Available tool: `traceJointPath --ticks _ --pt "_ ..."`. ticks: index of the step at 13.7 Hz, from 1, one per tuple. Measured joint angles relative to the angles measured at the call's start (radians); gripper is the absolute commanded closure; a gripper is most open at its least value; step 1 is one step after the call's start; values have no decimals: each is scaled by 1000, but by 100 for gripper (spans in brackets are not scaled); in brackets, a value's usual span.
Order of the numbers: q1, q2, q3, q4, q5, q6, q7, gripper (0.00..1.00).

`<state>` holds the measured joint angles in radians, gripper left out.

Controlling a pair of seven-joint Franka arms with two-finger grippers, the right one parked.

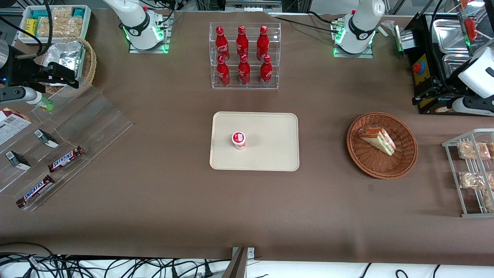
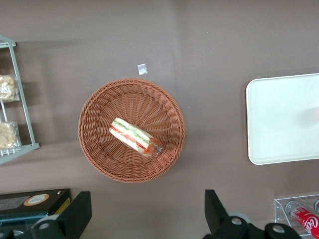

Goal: Place sandwich from basket to tray
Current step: 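Move the left gripper toward the wicker basket holding the sandwich, then lower the open left gripper over the wrapped sandwich in the basket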

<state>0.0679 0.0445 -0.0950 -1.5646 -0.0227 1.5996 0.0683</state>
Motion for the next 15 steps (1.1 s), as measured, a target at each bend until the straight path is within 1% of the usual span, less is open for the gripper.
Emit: traceJointPath --ticks 3,6,10,13,15 --pt "0 1 1 0 4 7 4 0" --pt "1 8 1 -1 25 7 4 0" --pt "24 55 4 -22 34 30 -30 0" --pt "37 94 4 -146 39 186 -128 0" --pt "36 104 3 -246 68 287 -220 0"
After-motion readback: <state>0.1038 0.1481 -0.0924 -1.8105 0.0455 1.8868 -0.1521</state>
